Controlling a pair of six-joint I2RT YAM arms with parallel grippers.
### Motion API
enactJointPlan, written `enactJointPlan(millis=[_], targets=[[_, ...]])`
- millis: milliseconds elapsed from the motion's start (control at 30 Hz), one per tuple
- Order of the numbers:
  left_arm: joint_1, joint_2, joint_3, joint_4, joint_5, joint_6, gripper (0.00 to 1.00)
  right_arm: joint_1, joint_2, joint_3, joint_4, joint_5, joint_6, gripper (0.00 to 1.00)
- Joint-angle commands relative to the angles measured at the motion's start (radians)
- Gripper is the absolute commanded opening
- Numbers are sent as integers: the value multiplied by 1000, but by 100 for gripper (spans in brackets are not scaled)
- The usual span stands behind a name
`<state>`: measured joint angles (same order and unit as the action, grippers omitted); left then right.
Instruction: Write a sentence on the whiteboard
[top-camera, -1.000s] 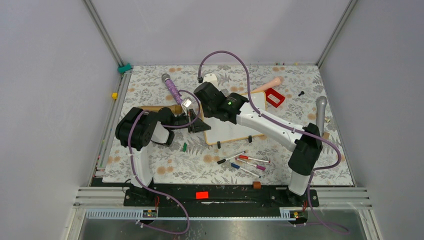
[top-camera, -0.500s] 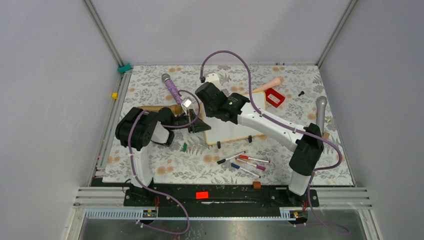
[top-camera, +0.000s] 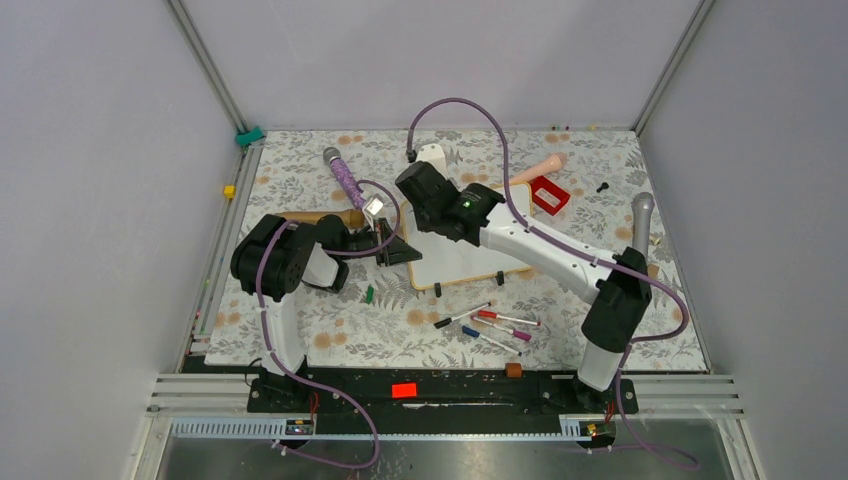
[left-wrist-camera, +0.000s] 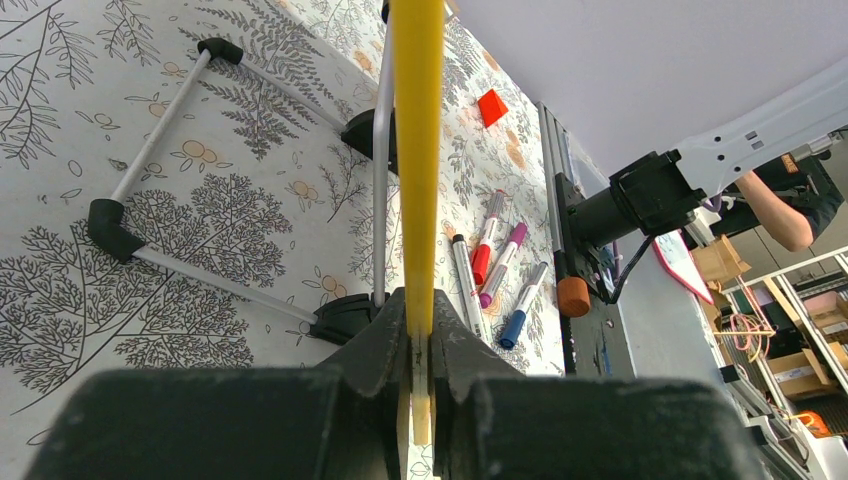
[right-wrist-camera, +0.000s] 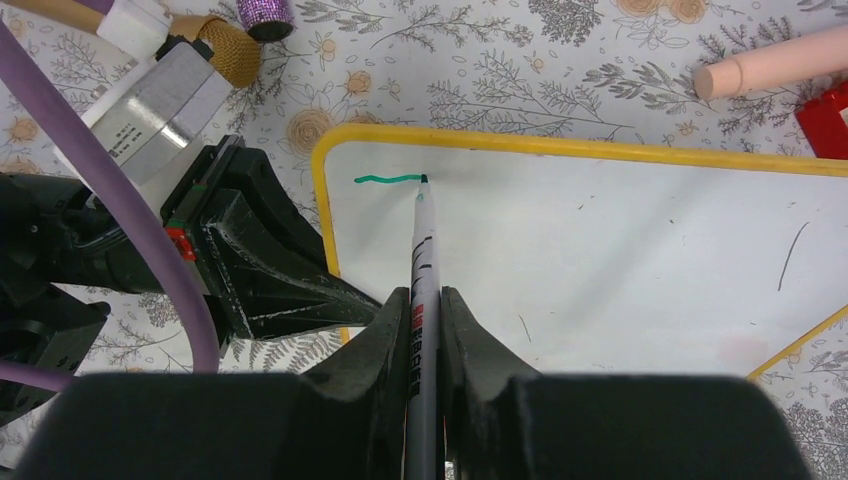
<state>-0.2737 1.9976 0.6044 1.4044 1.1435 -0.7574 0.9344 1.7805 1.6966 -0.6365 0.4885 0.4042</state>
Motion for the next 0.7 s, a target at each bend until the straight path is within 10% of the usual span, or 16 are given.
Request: enactJointPlan(millis=[0, 667], targets=[[-12, -45, -6, 75, 41, 11, 0, -16, -82, -18, 30, 36, -6, 0], [-12, -45, -4, 74, 41, 9, 0, -16, -73, -60, 110, -92, -34, 0]])
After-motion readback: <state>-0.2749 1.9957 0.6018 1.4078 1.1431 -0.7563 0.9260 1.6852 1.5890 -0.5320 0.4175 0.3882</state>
